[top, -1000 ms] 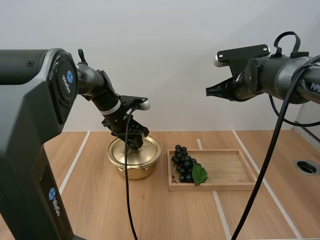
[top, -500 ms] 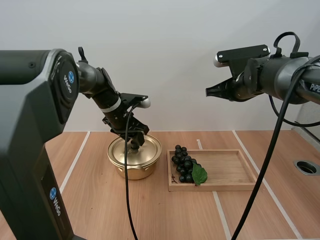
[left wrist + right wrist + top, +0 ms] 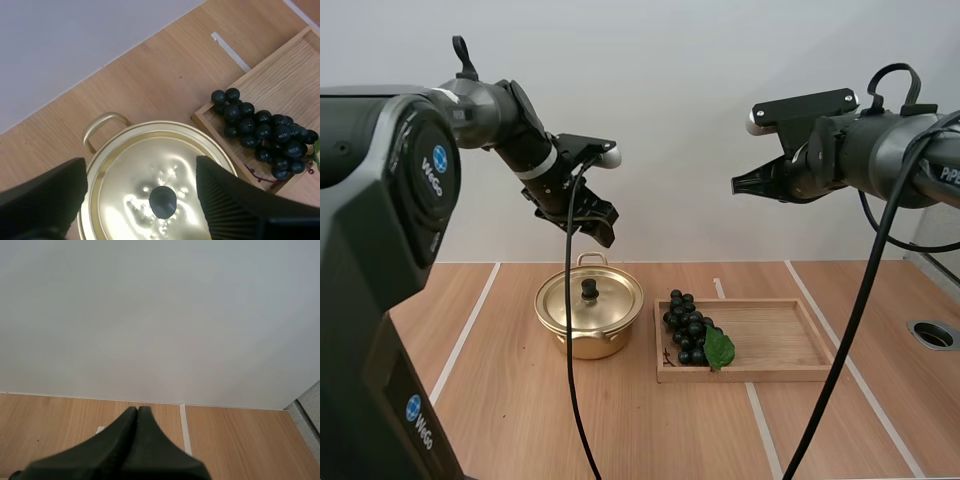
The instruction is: Open the pot, put the pineapple inside, and close it
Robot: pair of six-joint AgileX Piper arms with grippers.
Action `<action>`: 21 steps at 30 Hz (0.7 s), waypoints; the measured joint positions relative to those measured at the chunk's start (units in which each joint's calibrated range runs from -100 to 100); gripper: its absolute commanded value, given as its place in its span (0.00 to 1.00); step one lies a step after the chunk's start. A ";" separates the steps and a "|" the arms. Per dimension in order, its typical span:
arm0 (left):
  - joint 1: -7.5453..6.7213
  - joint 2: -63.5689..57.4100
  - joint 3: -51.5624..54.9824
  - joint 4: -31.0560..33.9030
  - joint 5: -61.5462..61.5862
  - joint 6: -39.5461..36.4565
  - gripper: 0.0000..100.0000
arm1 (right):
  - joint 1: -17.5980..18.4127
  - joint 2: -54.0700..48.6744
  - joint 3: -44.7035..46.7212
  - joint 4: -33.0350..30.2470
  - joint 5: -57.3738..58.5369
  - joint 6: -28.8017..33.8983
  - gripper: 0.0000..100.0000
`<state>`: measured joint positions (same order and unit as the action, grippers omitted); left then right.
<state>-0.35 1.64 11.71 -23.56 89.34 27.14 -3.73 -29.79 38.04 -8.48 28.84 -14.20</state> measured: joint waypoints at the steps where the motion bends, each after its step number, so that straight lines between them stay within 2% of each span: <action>1: 0.00 -0.53 -0.68 0.00 0.87 -0.13 1.00 | 0.00 0.00 0.00 0.00 0.00 0.00 0.00; 4: 0.00 -2.30 -3.10 0.00 2.99 -0.41 0.98 | 0.00 0.00 0.00 0.00 0.00 0.00 0.00; 6: 0.00 -4.48 -4.87 0.00 3.63 -0.51 0.87 | 0.00 0.00 0.00 0.00 0.00 0.00 0.00; 8: 0.00 -7.23 -6.45 0.00 3.63 -0.71 0.64 | 0.00 0.00 0.00 0.00 -0.27 0.00 0.00; 11: 0.00 -11.72 -8.76 0.00 2.79 -0.91 0.14 | 0.00 0.00 0.00 0.00 -1.61 0.00 0.00; 12: 0.00 -13.48 -9.11 0.00 1.75 -1.03 0.01 | 0.00 0.00 0.00 0.00 -2.03 0.00 0.00; 21: 0.19 -27.96 -9.58 -0.08 -9.85 -1.07 0.00 | 0.00 -4.86 0.26 0.00 -7.65 0.00 0.00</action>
<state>-0.15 -26.33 2.13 -23.64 79.49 26.06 -3.73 -34.64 38.30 -8.48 21.18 -14.20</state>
